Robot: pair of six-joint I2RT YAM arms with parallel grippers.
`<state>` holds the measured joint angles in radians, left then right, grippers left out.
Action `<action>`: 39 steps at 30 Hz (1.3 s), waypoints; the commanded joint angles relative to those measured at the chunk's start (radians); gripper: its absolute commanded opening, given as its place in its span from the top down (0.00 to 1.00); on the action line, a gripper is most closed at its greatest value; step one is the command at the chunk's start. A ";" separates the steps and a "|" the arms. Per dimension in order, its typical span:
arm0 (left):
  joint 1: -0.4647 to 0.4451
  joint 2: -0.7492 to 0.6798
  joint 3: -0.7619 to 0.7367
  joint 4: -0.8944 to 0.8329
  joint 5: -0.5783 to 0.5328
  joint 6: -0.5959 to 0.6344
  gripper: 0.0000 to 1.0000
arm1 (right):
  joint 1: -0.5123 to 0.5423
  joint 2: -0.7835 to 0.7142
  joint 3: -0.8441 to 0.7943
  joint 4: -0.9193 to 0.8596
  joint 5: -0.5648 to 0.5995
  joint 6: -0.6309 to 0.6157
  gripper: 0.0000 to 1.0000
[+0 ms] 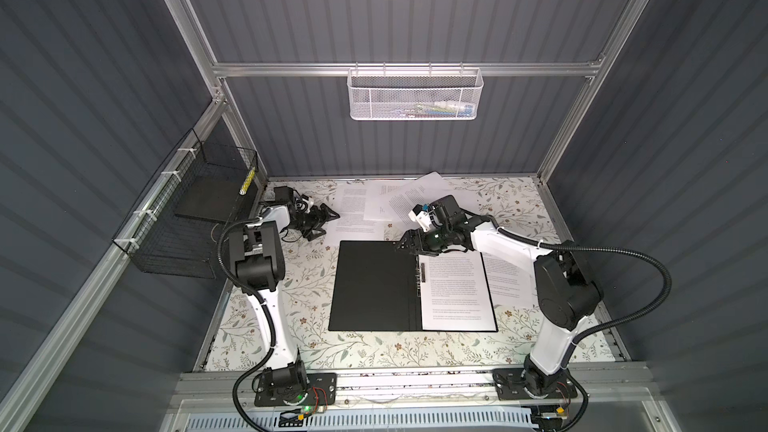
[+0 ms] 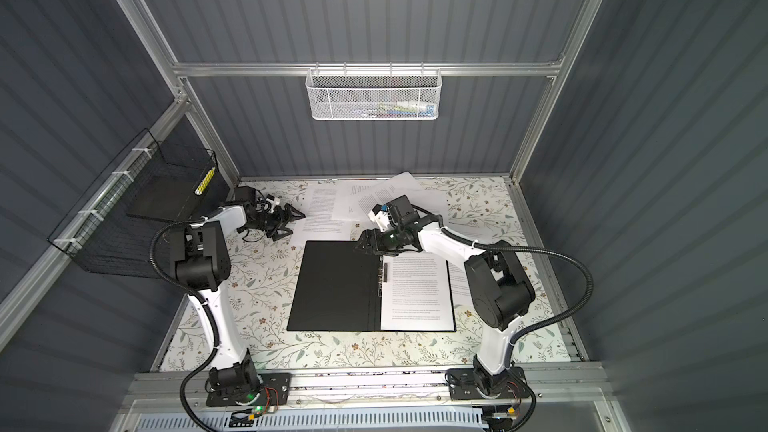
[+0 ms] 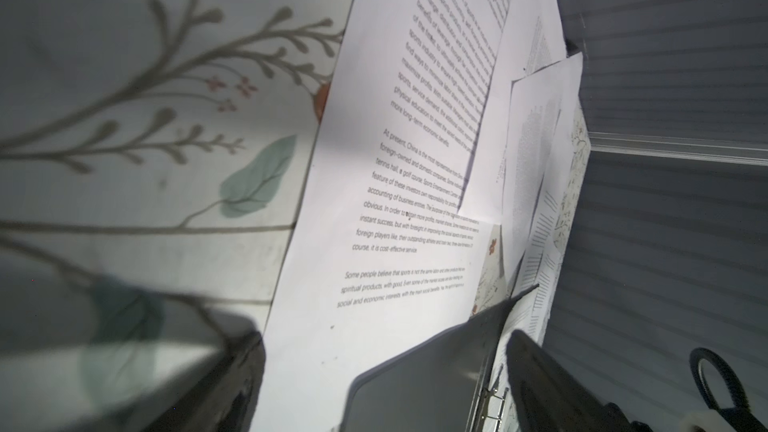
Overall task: Put the files into the folder
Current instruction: 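Raise the right gripper off the folder while the left gripper draws back, then move both grippers toward the paper pile beyond the folder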
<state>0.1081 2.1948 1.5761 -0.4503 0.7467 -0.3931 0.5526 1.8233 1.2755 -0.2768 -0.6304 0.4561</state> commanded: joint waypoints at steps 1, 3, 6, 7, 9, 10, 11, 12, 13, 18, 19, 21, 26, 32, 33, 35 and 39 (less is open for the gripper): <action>-0.051 0.085 0.023 -0.043 0.028 -0.038 0.09 | -0.003 0.023 -0.010 0.014 -0.026 0.013 0.16; -0.073 0.109 0.057 -0.047 0.041 -0.042 0.09 | -0.005 0.025 -0.003 0.013 -0.026 0.015 0.16; -0.086 0.117 0.053 0.030 0.082 -0.083 0.09 | -0.007 0.031 0.002 0.010 -0.028 0.017 0.16; -0.087 0.117 0.043 0.071 0.104 -0.108 0.09 | -0.007 0.033 0.003 0.009 -0.030 0.018 0.16; -0.091 0.121 0.037 0.141 0.148 -0.156 0.09 | -0.007 0.037 0.005 0.011 -0.031 0.021 0.16; -0.094 0.124 0.043 0.153 0.158 -0.166 0.09 | -0.007 0.039 0.006 0.013 -0.034 0.022 0.16; -0.098 0.127 0.053 0.154 0.163 -0.169 0.09 | -0.007 0.043 0.007 0.017 -0.036 0.027 0.16; -0.104 0.128 0.061 0.162 0.169 -0.170 0.09 | -0.007 0.044 0.006 0.021 -0.038 0.032 0.16; -0.108 0.130 0.063 0.177 0.179 -0.181 0.09 | -0.008 0.045 0.006 0.025 -0.040 0.034 0.16; -0.124 0.143 0.066 0.298 0.218 -0.274 0.09 | -0.012 0.057 0.023 0.010 -0.012 0.039 0.16; -0.128 0.140 0.065 0.315 0.221 -0.283 0.09 | -0.015 0.063 0.032 0.000 0.003 0.040 0.16; -0.137 0.144 0.082 0.314 0.227 -0.290 0.09 | -0.024 0.089 0.061 -0.017 0.021 0.046 0.15; -0.140 0.083 0.129 0.094 0.001 -0.186 0.11 | -0.031 0.198 0.207 -0.069 0.063 0.082 0.13; -0.202 -0.006 0.138 -0.021 -0.082 -0.111 0.09 | -0.039 0.314 0.363 -0.093 0.094 0.135 0.11; -0.217 0.000 0.141 -0.027 -0.076 -0.123 0.10 | -0.044 0.333 0.386 -0.094 0.091 0.142 0.09; -0.254 0.004 0.151 -0.043 -0.103 -0.119 0.10 | -0.052 0.365 0.427 -0.097 0.082 0.150 0.01; -0.302 0.046 0.168 0.009 -0.071 -0.173 0.08 | -0.061 0.434 0.515 -0.107 0.059 0.151 0.01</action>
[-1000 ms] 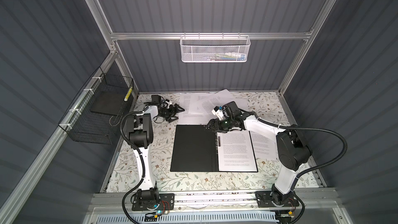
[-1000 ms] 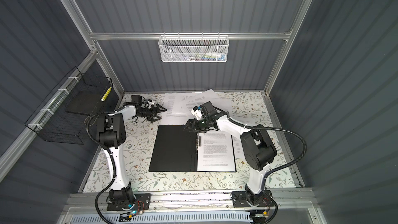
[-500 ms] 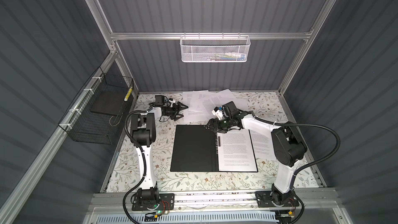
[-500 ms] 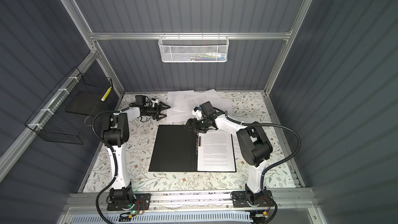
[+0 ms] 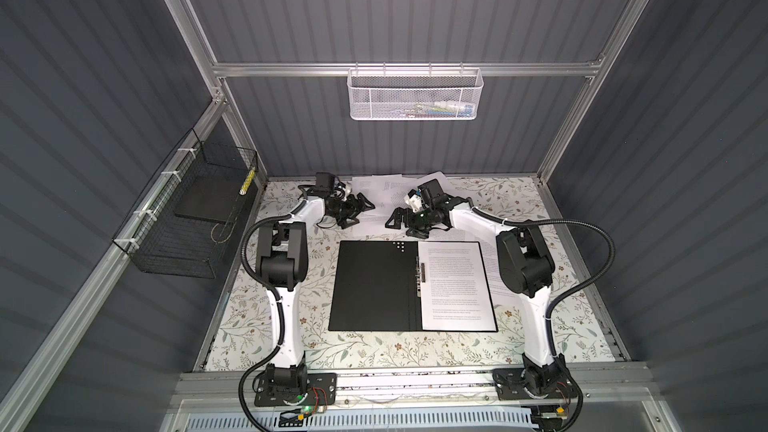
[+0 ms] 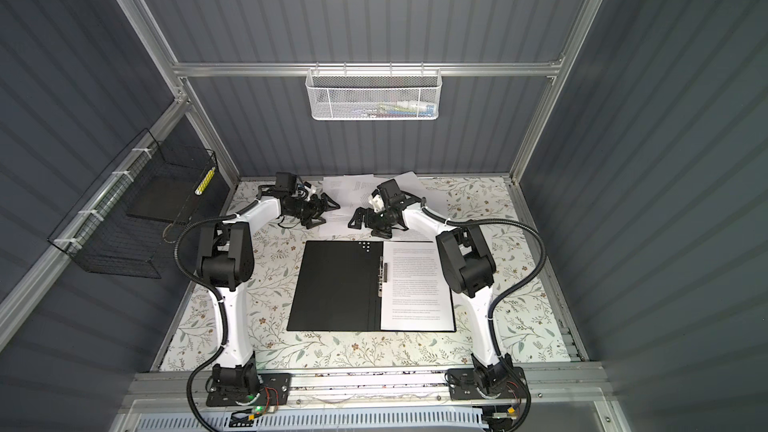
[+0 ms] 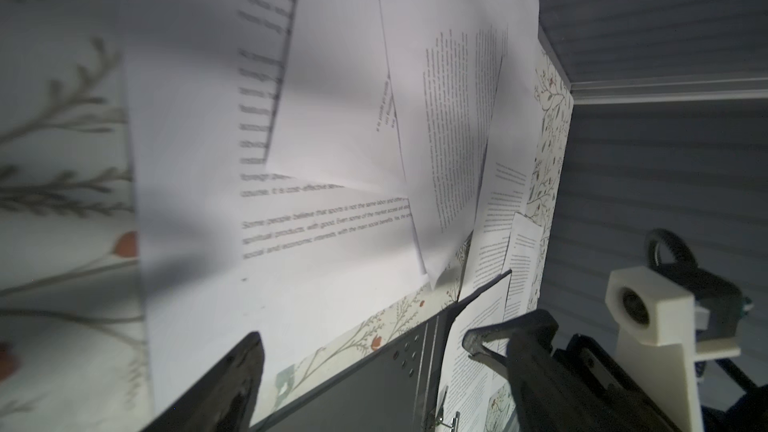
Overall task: Put the files into the folder
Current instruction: 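Move both grippers toward the paper pile beyond the folder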
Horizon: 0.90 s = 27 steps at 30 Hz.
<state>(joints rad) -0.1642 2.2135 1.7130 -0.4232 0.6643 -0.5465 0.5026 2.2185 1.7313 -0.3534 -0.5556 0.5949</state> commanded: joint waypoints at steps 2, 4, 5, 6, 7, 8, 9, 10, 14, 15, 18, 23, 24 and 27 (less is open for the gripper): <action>-0.046 0.061 0.059 -0.006 0.021 -0.039 0.08 | -0.018 0.062 0.086 -0.030 -0.022 0.017 0.01; -0.059 0.081 0.080 -0.001 0.007 -0.039 0.08 | -0.027 0.080 0.099 -0.007 -0.029 0.029 0.01; -0.061 0.092 0.088 0.002 0.007 -0.046 0.08 | -0.031 0.093 0.109 -0.001 -0.033 0.036 0.01; -0.063 0.106 0.096 0.004 0.017 -0.053 0.08 | -0.037 0.107 0.124 -0.001 -0.036 0.044 0.01; -0.063 0.117 0.097 0.005 0.023 -0.059 0.08 | -0.042 0.118 0.137 -0.002 -0.036 0.048 0.01; -0.063 0.124 0.097 0.004 0.019 -0.059 0.08 | -0.045 0.129 0.152 -0.004 -0.036 0.055 0.01; -0.063 0.127 0.092 0.003 0.014 -0.060 0.08 | -0.049 0.140 0.165 -0.004 -0.038 0.060 0.01; -0.062 0.127 0.085 0.000 0.008 -0.057 0.08 | -0.052 0.148 0.176 -0.005 -0.038 0.065 0.01; -0.056 0.127 0.060 -0.062 -0.035 -0.025 0.08 | -0.065 0.182 0.205 -0.006 -0.022 0.088 0.01; -0.051 0.124 0.054 -0.079 -0.049 -0.017 0.08 | -0.067 0.192 0.214 -0.013 -0.015 0.093 0.01; -0.029 0.109 0.022 -0.126 -0.089 0.008 0.08 | -0.078 0.217 0.239 -0.030 0.021 0.108 0.01; 0.019 0.071 -0.039 -0.152 -0.114 0.038 0.08 | -0.087 0.218 0.240 -0.081 0.137 0.139 0.01; 0.027 0.067 -0.045 -0.158 -0.112 0.042 0.08 | -0.087 0.213 0.238 -0.084 0.166 0.143 0.01; 0.059 0.054 -0.082 -0.158 -0.094 0.048 0.08 | -0.088 0.189 0.221 -0.096 0.287 0.145 0.01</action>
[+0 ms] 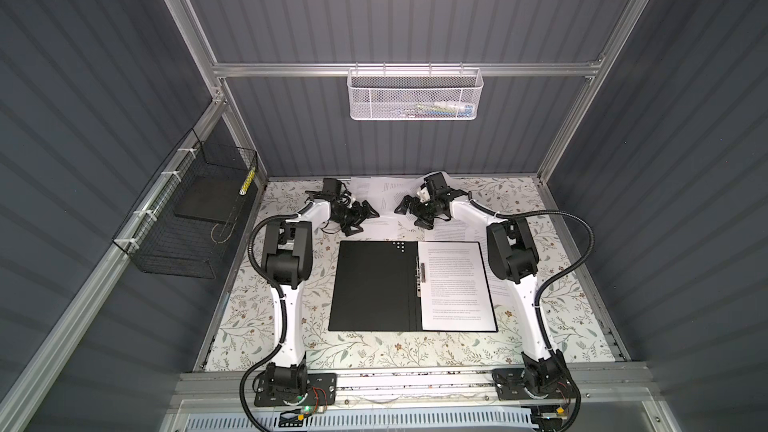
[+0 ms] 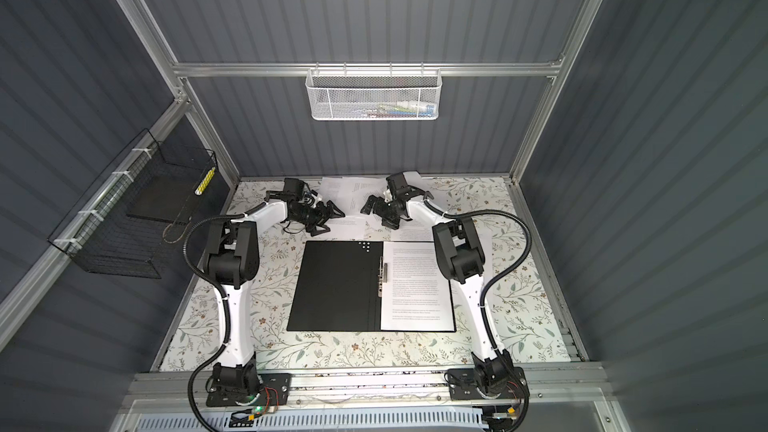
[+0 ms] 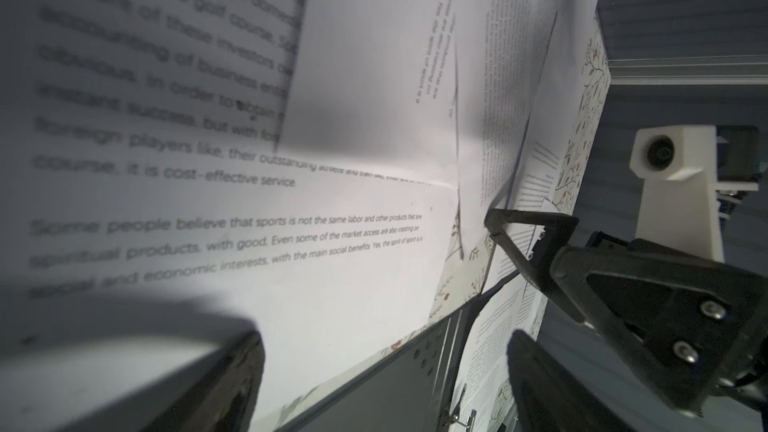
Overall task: Put the files into the folder
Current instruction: 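Move both grippers toward the paper pile beyond the folder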
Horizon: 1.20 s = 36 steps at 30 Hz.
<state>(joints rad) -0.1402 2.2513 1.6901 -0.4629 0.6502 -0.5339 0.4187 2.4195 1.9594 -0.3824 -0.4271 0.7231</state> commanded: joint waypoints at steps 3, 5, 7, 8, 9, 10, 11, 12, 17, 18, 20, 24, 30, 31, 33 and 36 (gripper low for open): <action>0.065 -0.001 -0.097 -0.116 -0.080 0.033 0.08 | -0.008 -0.012 0.005 -0.071 0.168 0.025 0.01; 0.085 -0.015 -0.114 -0.125 -0.111 0.034 0.08 | -0.007 -0.019 0.005 -0.077 0.185 0.025 0.01; 0.116 -0.016 -0.124 -0.127 -0.124 0.020 0.08 | -0.006 -0.021 0.005 -0.072 0.180 0.024 0.01; 0.135 -0.016 -0.132 -0.120 -0.129 0.004 0.08 | -0.005 -0.022 0.007 -0.075 0.175 0.020 0.01; 0.149 -0.016 -0.139 -0.113 -0.130 -0.009 0.08 | -0.003 -0.025 0.005 -0.076 0.172 0.016 0.01; 0.163 -0.015 -0.144 -0.108 -0.136 -0.017 0.08 | -0.001 -0.030 0.002 -0.076 0.170 0.009 0.01; 0.178 -0.015 -0.142 -0.116 -0.157 -0.020 0.08 | 0.000 -0.037 -0.003 -0.074 0.168 0.002 0.01; 0.185 -0.016 -0.142 -0.121 -0.174 -0.018 0.08 | 0.003 -0.046 -0.011 -0.067 0.167 -0.005 0.01; 0.197 -0.031 -0.146 -0.163 -0.259 0.011 0.08 | 0.047 -0.095 -0.032 -0.036 0.144 -0.092 0.01; 0.198 -0.035 -0.151 -0.163 -0.266 0.013 0.08 | 0.060 -0.096 -0.025 -0.037 0.133 -0.103 0.01; 0.198 -0.041 -0.162 -0.158 -0.266 0.020 0.08 | 0.098 -0.084 -0.001 -0.037 0.101 -0.126 0.01; 0.183 -0.028 -0.168 -0.135 -0.200 0.036 0.08 | 0.155 -0.025 0.053 -0.028 0.009 -0.112 0.01; 0.118 0.061 -0.047 -0.179 -0.156 0.060 0.09 | 0.186 0.066 0.143 -0.045 -0.026 -0.070 0.01; 0.103 0.082 -0.016 -0.192 -0.155 0.063 0.08 | 0.187 0.074 0.151 -0.048 -0.024 -0.064 0.01; 0.077 0.118 0.036 -0.213 -0.152 0.067 0.09 | 0.186 0.086 0.161 -0.057 -0.024 -0.054 0.01; 0.043 0.142 0.076 -0.223 -0.144 0.057 0.09 | 0.184 0.095 0.162 -0.075 -0.014 -0.037 0.01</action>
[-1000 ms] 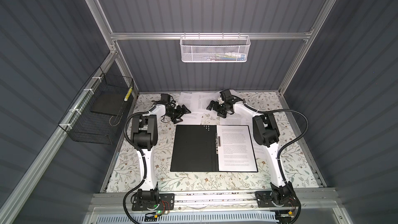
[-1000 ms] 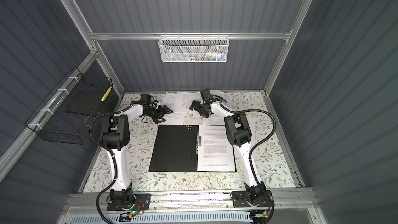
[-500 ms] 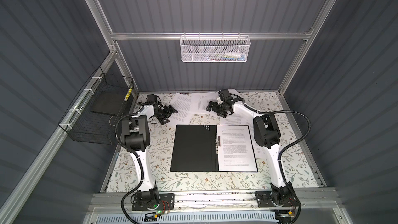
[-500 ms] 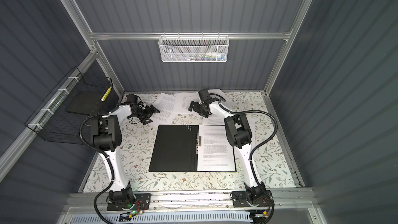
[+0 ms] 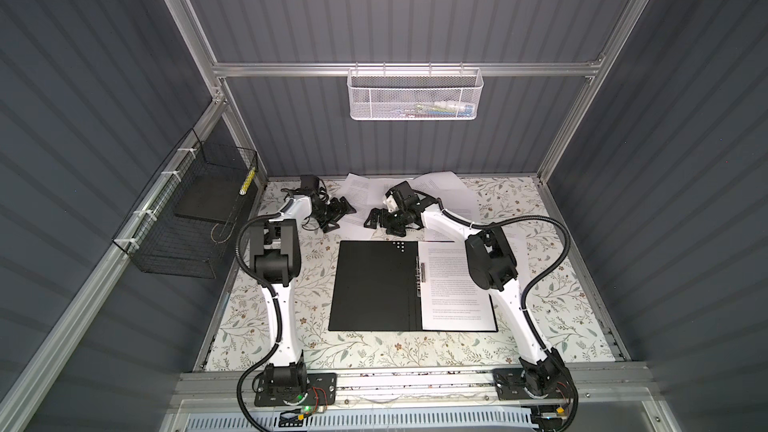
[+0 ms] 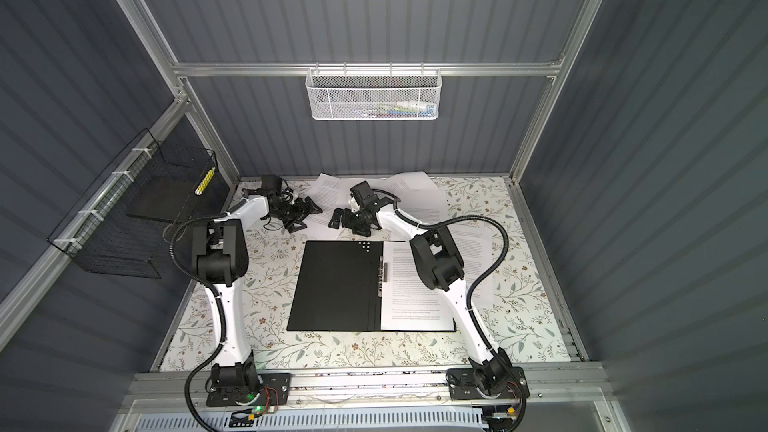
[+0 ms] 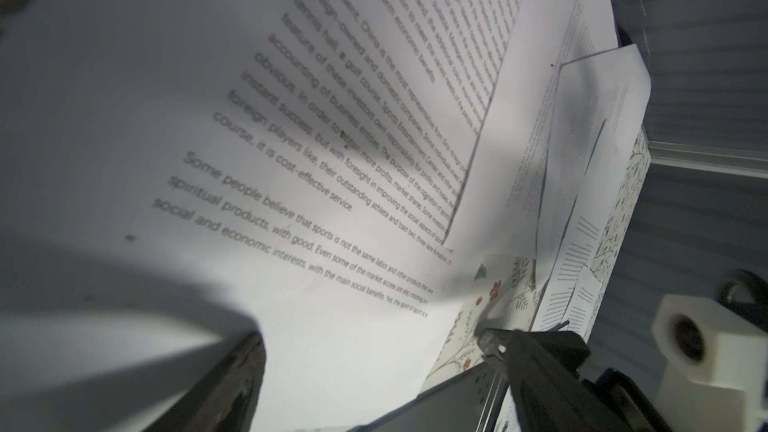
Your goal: Put the files into the folder
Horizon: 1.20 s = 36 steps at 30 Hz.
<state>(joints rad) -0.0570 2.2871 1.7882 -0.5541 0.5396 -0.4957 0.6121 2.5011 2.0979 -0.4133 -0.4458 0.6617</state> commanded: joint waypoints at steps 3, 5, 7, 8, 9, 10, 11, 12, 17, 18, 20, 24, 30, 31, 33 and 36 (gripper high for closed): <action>-0.063 0.091 -0.044 -0.129 -0.027 0.014 0.09 | -0.018 0.024 0.016 -0.066 0.010 0.065 0.01; -0.081 0.059 -0.101 -0.100 -0.002 0.001 0.09 | -0.021 0.025 -0.010 -0.053 0.003 0.095 0.01; -0.113 0.030 -0.146 -0.078 0.024 0.002 0.09 | -0.021 0.023 -0.029 -0.046 0.001 0.110 0.01; -0.129 0.022 -0.157 -0.078 0.039 0.006 0.09 | -0.024 0.020 -0.037 -0.046 0.009 0.118 0.01; -0.137 0.016 -0.164 -0.074 0.060 0.006 0.09 | -0.026 0.012 -0.055 -0.038 0.015 0.127 0.01; -0.141 0.006 -0.174 -0.058 0.093 -0.002 0.09 | -0.031 -0.009 -0.092 -0.017 0.030 0.148 0.01; -0.140 -0.009 -0.185 -0.030 0.125 -0.012 0.09 | -0.038 -0.038 -0.142 0.010 0.053 0.169 0.01; -0.137 -0.021 -0.186 -0.017 0.134 -0.017 0.09 | -0.044 -0.062 -0.186 0.043 0.068 0.182 0.01; -0.107 0.002 -0.049 -0.028 0.148 -0.056 0.08 | -0.089 -0.143 -0.334 0.125 0.076 0.214 0.01; -0.097 0.022 -0.008 -0.040 0.151 -0.063 0.08 | -0.093 -0.144 -0.334 0.117 0.066 0.204 0.01; -0.072 0.041 0.053 -0.052 0.157 -0.074 0.08 | -0.097 -0.142 -0.326 0.086 0.061 0.185 0.01; -0.037 0.064 0.116 -0.036 0.162 -0.098 0.08 | -0.100 -0.142 -0.333 0.072 0.062 0.162 0.01; -0.020 0.155 0.226 -0.094 0.135 -0.064 0.08 | -0.098 -0.119 -0.273 -0.007 0.078 0.161 0.01; -0.020 0.168 0.239 -0.098 0.135 -0.059 0.08 | -0.098 -0.119 -0.270 -0.009 0.075 0.164 0.01; -0.018 0.193 0.263 -0.118 0.137 -0.044 0.08 | -0.095 -0.113 -0.266 -0.009 0.065 0.180 0.01; -0.018 0.214 0.263 -0.127 0.141 -0.035 0.08 | -0.090 -0.097 -0.240 -0.014 0.043 0.201 0.01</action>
<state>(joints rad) -0.0650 2.4500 2.0418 -0.6113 0.6857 -0.5602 0.5140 2.3478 1.8416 -0.3439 -0.4000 0.8394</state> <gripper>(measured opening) 0.920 0.989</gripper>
